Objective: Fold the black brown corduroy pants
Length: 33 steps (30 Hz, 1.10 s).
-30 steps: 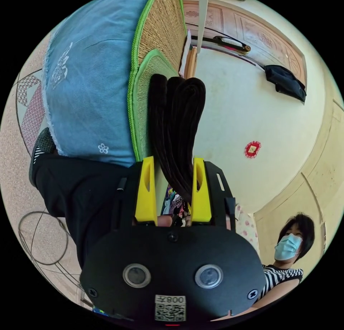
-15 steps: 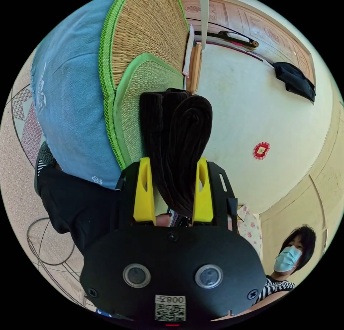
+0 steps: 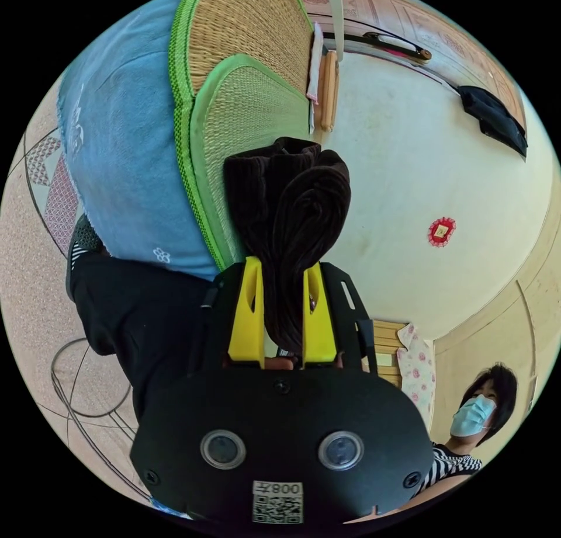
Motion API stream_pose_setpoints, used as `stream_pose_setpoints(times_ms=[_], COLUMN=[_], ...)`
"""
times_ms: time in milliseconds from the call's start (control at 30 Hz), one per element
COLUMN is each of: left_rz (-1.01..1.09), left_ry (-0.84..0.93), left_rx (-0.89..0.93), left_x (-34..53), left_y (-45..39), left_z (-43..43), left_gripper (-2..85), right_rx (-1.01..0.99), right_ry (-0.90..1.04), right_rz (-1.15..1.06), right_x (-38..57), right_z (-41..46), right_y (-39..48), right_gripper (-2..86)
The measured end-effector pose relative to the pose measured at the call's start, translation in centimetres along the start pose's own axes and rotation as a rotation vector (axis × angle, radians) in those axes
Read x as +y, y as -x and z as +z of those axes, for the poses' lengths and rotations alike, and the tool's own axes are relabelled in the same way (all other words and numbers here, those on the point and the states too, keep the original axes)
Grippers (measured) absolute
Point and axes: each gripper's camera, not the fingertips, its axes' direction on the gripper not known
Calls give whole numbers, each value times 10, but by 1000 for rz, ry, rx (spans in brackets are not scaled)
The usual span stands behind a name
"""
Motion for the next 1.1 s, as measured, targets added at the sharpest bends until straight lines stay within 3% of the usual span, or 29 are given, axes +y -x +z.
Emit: stream_pose_setpoints(times_ms=[600, 900, 1100], left_rz=[118, 227, 384], left_ry=[106, 269, 478], left_rx=[-80, -113, -39], left_x=[77, 111, 159], left_y=[-213, -361, -487], left_z=[163, 348, 538], left_gripper=[97, 92, 91], right_rx=[-129, -148, -111], right_ry=[-99, -263, -482], right_rz=[-92, -214, -327], right_x=[139, 197, 259], right_z=[-142, -286, -434], right_y=[83, 161, 224], right_gripper=[74, 71, 70])
